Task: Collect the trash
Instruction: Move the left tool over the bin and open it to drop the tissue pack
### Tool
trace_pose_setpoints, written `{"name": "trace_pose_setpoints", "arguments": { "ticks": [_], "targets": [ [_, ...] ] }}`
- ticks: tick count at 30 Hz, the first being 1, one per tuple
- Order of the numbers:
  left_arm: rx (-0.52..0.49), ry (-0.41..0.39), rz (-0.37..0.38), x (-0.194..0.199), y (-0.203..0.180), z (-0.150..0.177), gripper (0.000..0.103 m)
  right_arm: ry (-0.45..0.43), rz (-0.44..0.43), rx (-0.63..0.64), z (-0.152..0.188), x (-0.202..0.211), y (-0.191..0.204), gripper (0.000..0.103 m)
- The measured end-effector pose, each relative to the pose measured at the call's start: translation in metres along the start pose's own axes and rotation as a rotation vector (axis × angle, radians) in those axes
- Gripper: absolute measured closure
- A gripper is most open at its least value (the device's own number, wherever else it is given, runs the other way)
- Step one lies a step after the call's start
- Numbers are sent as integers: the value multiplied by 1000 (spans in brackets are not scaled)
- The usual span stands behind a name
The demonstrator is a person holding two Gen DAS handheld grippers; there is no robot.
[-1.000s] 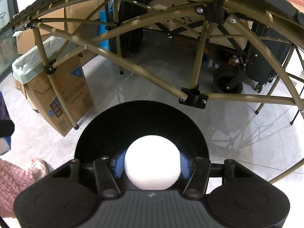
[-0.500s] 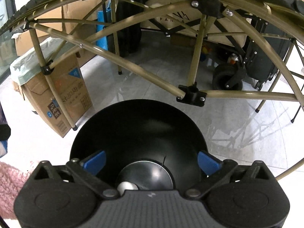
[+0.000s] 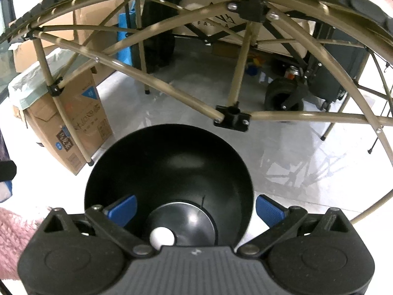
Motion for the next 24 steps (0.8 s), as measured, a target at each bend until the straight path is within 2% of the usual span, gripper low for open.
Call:
{"name": "trace_pose_setpoints", "arguments": {
  "ticks": [12, 24],
  "targets": [
    [-33, 24, 25, -7, -14, 2, 38, 50, 57, -63, 10, 14, -37, 0],
    [-96, 79, 89, -23, -48, 4, 38, 81, 117, -148, 18, 35, -87, 0]
  ]
}}
Point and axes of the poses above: each gripper's, at about its wrist camera, not at the fingertips, and x roughly against the way its jaws point, y to its left, z to its underside, the point moved 7 cm from there along -x, roughly the way its jaws point, and after that the axes turned 13 degrees about z, right-handed, at the moved point
